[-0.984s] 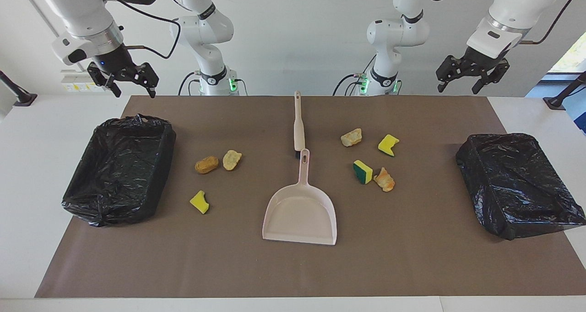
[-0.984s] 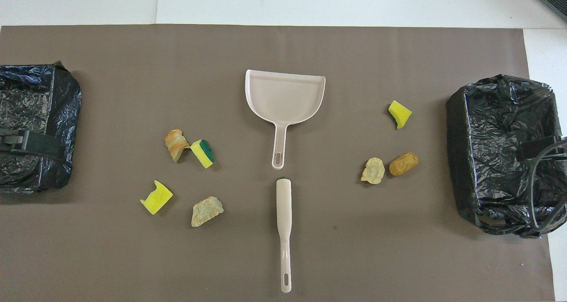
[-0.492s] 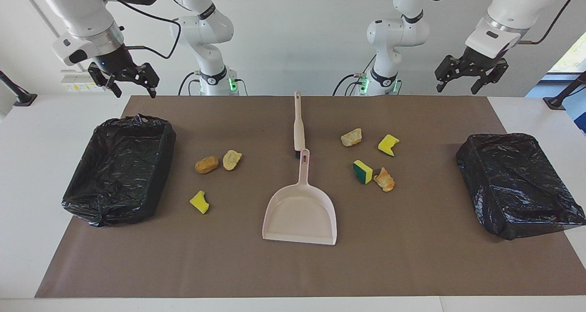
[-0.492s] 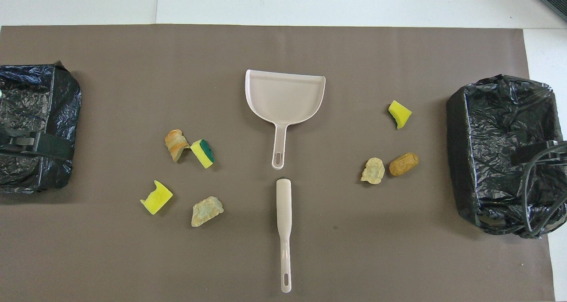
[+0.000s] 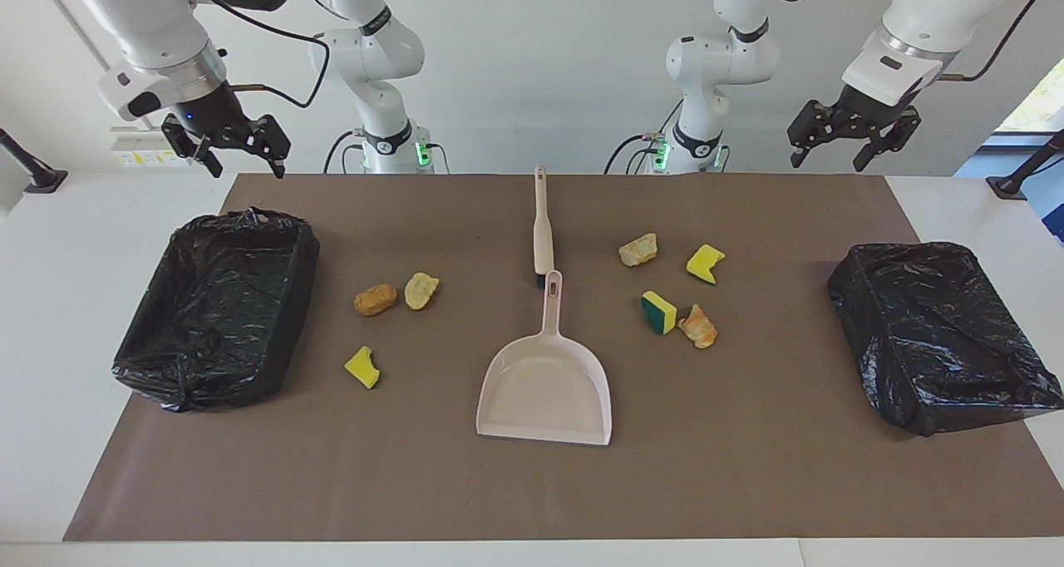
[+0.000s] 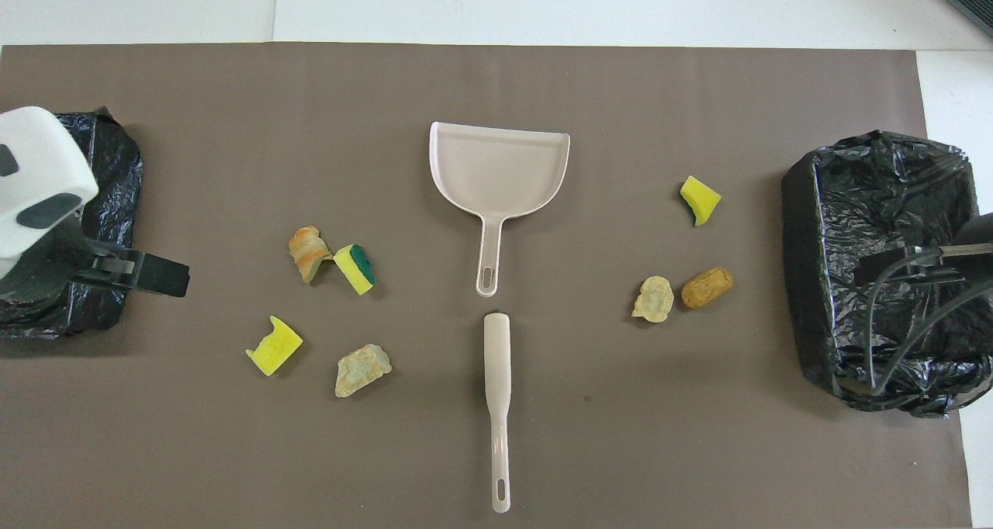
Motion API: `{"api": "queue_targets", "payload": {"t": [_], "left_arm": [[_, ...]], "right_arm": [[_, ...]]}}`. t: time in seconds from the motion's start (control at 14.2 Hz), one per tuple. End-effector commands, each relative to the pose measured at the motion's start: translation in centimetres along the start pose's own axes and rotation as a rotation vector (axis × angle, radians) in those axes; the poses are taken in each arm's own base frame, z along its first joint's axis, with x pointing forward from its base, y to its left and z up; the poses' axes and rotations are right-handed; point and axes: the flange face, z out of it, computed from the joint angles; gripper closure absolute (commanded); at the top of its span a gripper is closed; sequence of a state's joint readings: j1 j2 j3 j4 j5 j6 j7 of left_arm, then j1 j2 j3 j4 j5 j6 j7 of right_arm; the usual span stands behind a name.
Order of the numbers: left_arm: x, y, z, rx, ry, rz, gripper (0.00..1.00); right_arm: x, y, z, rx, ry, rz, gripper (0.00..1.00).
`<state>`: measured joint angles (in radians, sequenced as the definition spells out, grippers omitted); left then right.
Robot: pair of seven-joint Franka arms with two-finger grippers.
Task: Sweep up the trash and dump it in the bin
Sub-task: 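Reach the left gripper to the brush while the right gripper reaches the dustpan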
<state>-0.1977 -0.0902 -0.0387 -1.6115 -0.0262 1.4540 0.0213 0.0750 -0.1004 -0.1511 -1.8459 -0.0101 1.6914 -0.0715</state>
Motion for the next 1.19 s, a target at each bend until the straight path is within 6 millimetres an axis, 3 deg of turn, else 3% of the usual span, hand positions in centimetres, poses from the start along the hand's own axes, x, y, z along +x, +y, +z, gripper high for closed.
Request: {"api": "queue_targets", "payload": {"t": [0.0, 0.28, 0.42, 0.56, 0.77, 0.91, 1.12], "left_arm": [[-3.1, 4.8, 2.9, 0.001, -0.003, 0.036, 0.0], [-6.1, 11.8, 7.7, 0.016, -0.013, -0.043, 0.0], [-6.4, 15.3, 10.3, 0.009, 0.019, -0.102, 0.0], [-7.0, 18.6, 12.8, -0.004, 0.052, -0.164, 0.0], [-7.8, 23.5, 16.9, -0.017, 0.068, -0.194, 0.0], [-8.4, 27.9, 21.8, 0.005, 0.035, -0.254, 0.0], [-8.2, 31.5, 26.6, 0.0, 0.042, -0.257, 0.0]], "right_arm": [[1.9, -2.2, 2.1, 0.043, 0.034, 0.023, 0.0], [6.3, -9.2, 7.0, 0.038, 0.049, 0.115, 0.0], [8.6, -12.8, 7.4, 0.067, 0.054, 0.186, 0.0], [10.2, -14.6, 7.9, 0.113, 0.035, 0.261, 0.0], [11.0, -17.7, 7.3, 0.138, 0.036, 0.265, 0.0], [11.2, -20.7, 7.4, 0.156, 0.03, 0.299, 0.0], [12.3, -25.2, 9.1, 0.195, 0.004, 0.378, 0.0]]}}
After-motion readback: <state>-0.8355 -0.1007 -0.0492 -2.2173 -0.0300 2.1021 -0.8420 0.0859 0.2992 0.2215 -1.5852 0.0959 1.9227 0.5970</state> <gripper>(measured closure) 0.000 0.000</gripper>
